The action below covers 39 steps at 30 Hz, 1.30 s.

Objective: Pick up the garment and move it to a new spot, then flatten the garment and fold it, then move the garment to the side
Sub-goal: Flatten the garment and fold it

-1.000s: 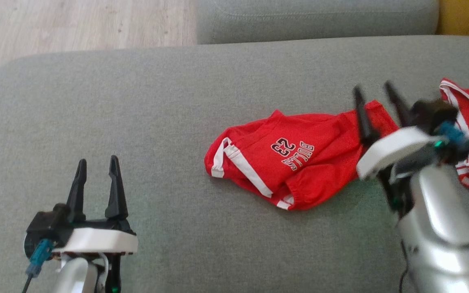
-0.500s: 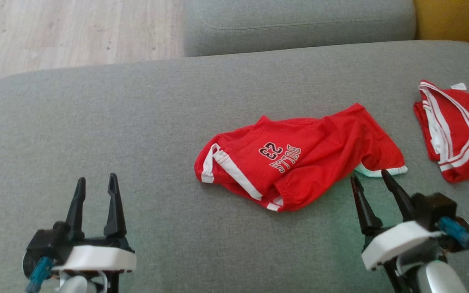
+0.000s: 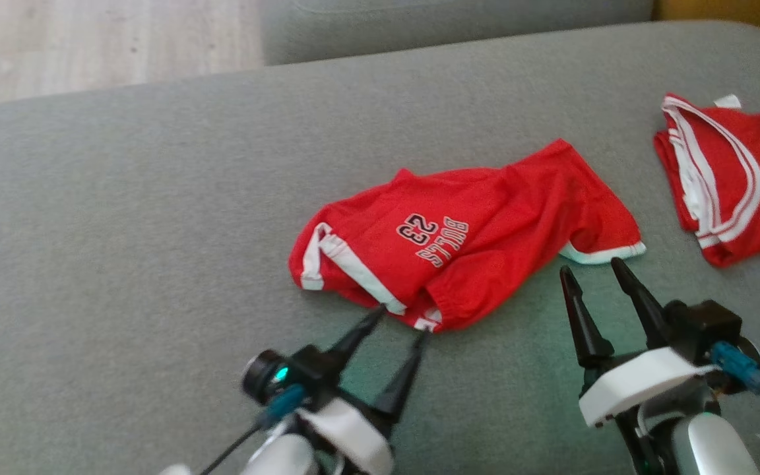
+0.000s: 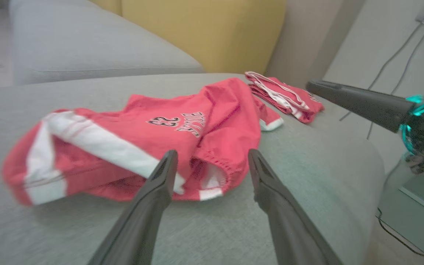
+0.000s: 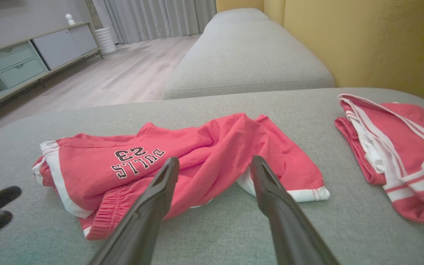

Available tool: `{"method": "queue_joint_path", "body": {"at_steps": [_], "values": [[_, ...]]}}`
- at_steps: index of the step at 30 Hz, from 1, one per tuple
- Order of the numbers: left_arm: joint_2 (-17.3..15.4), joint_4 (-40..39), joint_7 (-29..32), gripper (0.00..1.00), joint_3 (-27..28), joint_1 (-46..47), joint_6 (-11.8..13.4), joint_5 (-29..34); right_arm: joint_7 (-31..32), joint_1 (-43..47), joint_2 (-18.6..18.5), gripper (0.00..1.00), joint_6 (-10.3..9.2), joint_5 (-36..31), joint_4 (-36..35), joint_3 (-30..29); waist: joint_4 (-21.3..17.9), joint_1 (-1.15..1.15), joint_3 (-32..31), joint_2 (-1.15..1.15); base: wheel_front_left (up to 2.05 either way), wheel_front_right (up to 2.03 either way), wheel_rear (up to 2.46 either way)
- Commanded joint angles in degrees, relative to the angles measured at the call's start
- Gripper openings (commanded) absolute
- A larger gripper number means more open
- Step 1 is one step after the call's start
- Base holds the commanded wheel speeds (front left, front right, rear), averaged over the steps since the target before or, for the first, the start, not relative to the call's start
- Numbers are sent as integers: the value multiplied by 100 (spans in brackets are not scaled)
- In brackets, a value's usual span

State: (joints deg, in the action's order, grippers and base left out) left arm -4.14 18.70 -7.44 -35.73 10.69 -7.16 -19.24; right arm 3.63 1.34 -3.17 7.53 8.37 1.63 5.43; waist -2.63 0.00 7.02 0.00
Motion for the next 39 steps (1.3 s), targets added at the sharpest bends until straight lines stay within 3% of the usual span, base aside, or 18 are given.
{"method": "queue_joint_path", "body": {"at_steps": [1, 7, 19, 20, 21, 22, 26, 31, 39], "values": [[18, -12, 47, 100, -181, 428, -28, -118, 2, -309, 11, 100, -4, 7, -240, 160, -164, 0, 143, 0, 0, 0, 0], [40, 651, 193, 100, -992, 1060, -31, -597, -62, -408, 22, 100, -4, 49, -165, 184, -484, 0, 315, 0, 0, 0, 0], [99, 1761, 364, 100, -1067, 1642, -30, -1063, -209, -483, 28, 100, -4, 189, -48, 223, -889, 0, 326, 0, 0, 0, 0], [104, 1806, 359, 69, -1078, 1670, -30, -1135, -215, -483, 28, 100, -4, 200, -44, 224, -892, 0, 319, 0, 0, 0, 0], [108, 1819, 308, 11, -1094, 1705, -31, -1204, -216, -481, 28, 100, -4, 204, -42, 227, -890, 0, 311, 0, 0, 0, 0], [112, 1829, 221, 0, -1059, 1731, -31, -1303, -218, -478, 28, 100, -4, 220, -45, 232, -877, 0, 299, 0, 0, 0, 0], [121, 1906, -56, 0, -753, 1688, -8, -1853, -220, -456, 28, 100, -4, 268, -60, 241, -770, 0, 244, 0, 0, 0, 0], [102, 1755, -191, 0, -76, 1362, 225, -2756, -209, -404, 29, 100, -4, 283, -107, 178, -531, 0, 186, 0, 0, 0, 0], [-679, 1340, 117, 0, 307, 1195, 849, -2801, -192, -418, 29, 100, -4, 334, -195, 147, -260, 0, 228, 0, 0, 0, 0]]}}
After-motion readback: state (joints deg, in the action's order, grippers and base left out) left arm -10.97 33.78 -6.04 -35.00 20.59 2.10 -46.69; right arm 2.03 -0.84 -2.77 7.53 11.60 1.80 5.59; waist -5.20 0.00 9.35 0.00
